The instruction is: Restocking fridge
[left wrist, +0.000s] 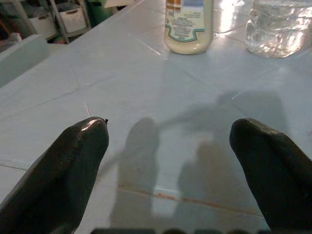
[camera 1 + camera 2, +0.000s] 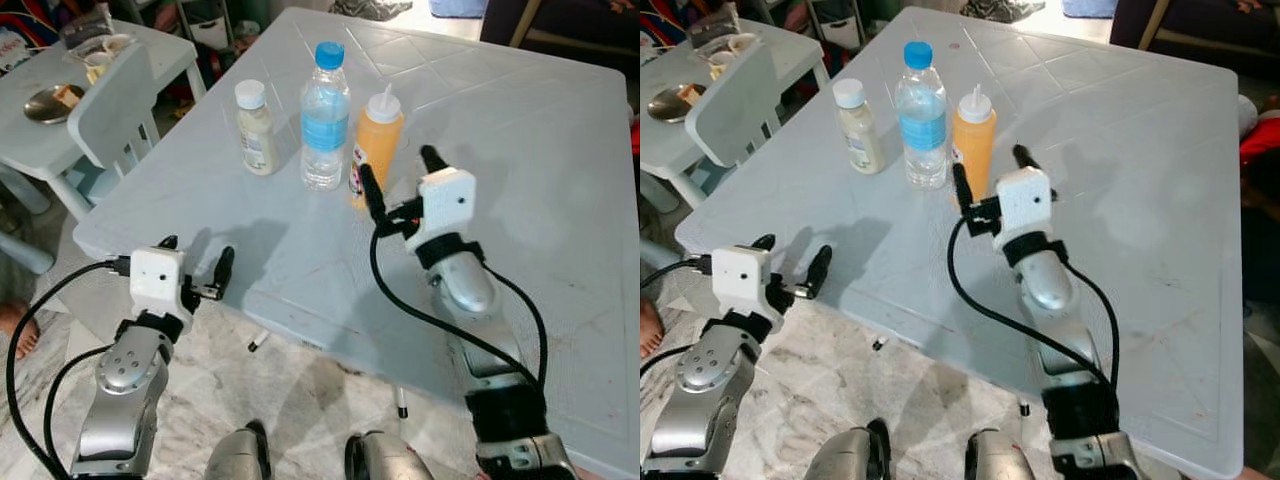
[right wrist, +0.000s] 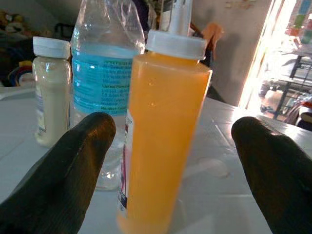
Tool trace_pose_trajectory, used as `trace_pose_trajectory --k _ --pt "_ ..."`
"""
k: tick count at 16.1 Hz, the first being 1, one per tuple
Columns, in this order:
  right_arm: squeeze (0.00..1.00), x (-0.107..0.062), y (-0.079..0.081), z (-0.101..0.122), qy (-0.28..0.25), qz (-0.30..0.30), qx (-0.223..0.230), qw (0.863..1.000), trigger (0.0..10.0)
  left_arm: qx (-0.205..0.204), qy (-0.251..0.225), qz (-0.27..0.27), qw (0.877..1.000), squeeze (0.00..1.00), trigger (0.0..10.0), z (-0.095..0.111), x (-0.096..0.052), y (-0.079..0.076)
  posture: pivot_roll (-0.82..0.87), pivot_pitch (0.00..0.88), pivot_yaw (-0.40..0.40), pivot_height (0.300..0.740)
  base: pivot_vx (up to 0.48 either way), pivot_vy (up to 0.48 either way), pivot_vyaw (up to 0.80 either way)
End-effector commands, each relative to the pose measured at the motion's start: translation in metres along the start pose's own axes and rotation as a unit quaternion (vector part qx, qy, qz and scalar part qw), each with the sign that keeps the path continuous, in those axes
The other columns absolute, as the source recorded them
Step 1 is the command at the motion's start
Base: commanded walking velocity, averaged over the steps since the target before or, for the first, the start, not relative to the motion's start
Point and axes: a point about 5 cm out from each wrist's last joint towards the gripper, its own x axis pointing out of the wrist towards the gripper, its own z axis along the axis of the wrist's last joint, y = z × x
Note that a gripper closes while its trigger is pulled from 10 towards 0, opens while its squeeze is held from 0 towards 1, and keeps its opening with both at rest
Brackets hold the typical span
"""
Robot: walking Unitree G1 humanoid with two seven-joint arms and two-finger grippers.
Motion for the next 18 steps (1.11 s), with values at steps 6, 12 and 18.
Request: trace_pose_trajectory --k 6,12,18 --pt "0.0 0.011 0.003 0.009 -0.027 0.007 -0.002 1.0 10.0 0.002 0.009 -0.003 1.0 0.0 10.0 -0.001 -0.005 0.001 -0.02 0.199 0.032 0.74 0.0 0.0 0.0" --pt "0.0 0.022 -0.002 0.016 -0.047 0.006 -0.016 0.999 10.0 0.005 0.008 -0.01 1.0 0.0 10.0 0.0 -0.003 -0.001 -0.02 0.197 0.036 0.74 0.0 0.0 0.0" --pt "0.0 0.031 0.0 0.017 -0.053 0.02 -0.015 0.998 10.0 0.006 0.007 -0.015 1.0 0.0 10.0 0.001 -0.001 -0.004 -0.02 0.194 0.038 0.74 0.0 0.0 0.0"
